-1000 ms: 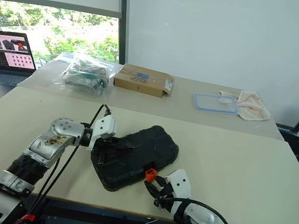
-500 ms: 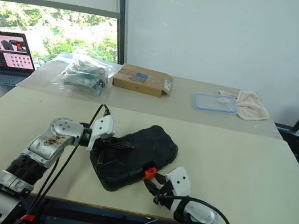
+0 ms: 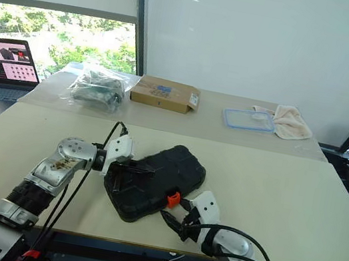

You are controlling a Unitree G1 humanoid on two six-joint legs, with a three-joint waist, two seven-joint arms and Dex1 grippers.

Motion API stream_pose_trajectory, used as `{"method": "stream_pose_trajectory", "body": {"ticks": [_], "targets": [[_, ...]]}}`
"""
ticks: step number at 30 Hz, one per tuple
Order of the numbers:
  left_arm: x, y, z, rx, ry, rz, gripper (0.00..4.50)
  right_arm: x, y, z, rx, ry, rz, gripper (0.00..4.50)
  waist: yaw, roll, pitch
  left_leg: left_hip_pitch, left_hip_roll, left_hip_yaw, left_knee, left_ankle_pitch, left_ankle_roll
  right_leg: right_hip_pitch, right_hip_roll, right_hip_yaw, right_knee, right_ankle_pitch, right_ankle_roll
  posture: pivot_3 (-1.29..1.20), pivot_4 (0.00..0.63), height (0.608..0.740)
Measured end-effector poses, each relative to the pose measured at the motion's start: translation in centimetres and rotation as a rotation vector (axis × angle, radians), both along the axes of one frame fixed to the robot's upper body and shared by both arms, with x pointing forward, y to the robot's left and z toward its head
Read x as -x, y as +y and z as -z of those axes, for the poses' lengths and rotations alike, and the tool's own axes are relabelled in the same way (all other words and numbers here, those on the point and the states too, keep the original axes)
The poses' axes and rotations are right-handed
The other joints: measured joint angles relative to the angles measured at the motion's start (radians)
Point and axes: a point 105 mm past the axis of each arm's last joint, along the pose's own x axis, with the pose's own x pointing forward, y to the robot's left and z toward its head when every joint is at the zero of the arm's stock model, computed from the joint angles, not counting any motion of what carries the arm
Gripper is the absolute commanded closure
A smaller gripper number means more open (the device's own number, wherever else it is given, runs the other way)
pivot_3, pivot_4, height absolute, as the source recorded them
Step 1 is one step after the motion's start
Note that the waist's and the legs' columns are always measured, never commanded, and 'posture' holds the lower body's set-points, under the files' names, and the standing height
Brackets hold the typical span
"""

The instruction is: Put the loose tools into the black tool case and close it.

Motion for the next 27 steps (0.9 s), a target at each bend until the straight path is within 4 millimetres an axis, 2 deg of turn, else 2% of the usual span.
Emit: {"method": "stream_pose_trajectory", "body": {"ticks": [1, 4, 6, 9, 13, 18, 27], "targets": [[0.0, 0.0, 0.0, 0.000, 0.001, 0.000, 4.50, 0.1, -0.4, -0.2, 0.004, -0.008, 0.004, 0.60, 0.000, 0.000, 0.000, 0.001, 0.000, 0.000, 0.000, 0.000, 0.000, 0.002, 0.000, 0.000, -0.001, 0.000, 0.000, 0.00, 0.150, 0.740], [0.1, 0.1, 0.1, -0.001, 0.004, -0.001, 4.50, 0.9, -1.8, -0.1, 0.019, -0.005, 0.016, 1.36, 0.000, 0.000, 0.000, 0.006, 0.001, 0.000, -0.002, -0.001, 0.001, 0.006, 0.000, 0.000, -0.001, -0.001, 0.000, 0.00, 0.150, 0.740], [0.1, 0.1, 0.2, -0.002, 0.004, -0.002, 4.50, 1.4, -2.1, 0.3, 0.020, 0.014, 0.013, 2.19, -0.001, 0.000, 0.000, 0.006, 0.001, 0.000, -0.002, -0.001, 0.001, 0.006, 0.000, 0.000, -0.001, -0.001, 0.000, 0.00, 0.150, 0.740], [0.0, 0.1, 0.2, -0.003, 0.004, -0.004, 4.50, 1.6, -2.0, 0.4, 0.029, 0.011, -0.006, 3.10, -0.001, 0.000, 0.000, 0.006, 0.001, 0.000, -0.002, -0.001, 0.001, 0.006, 0.000, 0.000, -0.001, -0.001, 0.000, 0.00, 0.150, 0.740], [0.0, 0.1, 0.2, -0.003, 0.006, -0.004, 4.50, 0.8, -1.2, 0.2, 0.057, -0.034, -0.026, 4.48, -0.001, 0.000, 0.000, 0.006, 0.001, 0.000, -0.002, -0.001, 0.001, 0.006, 0.000, 0.000, -0.001, -0.001, 0.000, 0.00, 0.150, 0.740], [-0.1, 0.1, 0.3, -0.004, 0.011, -0.004, 4.50, -0.8, -0.5, -0.2, 0.058, -0.076, -0.016, 4.48, 0.000, 0.000, 0.000, 0.006, 0.001, 0.000, -0.002, -0.001, 0.001, 0.006, 0.000, 0.000, -0.001, -0.001, 0.000, 0.00, 0.150, 0.740], [-0.2, 0.3, 0.3, -0.014, 0.005, -0.013, 4.50, -1.6, -0.2, 0.9, 0.086, -0.052, -0.027, 4.48, -0.003, 0.000, -0.001, 0.007, 0.001, 0.000, -0.002, 0.000, 0.000, 0.006, 0.000, 0.001, -0.001, -0.001, 0.000, 0.00, 0.150, 0.740]]}}
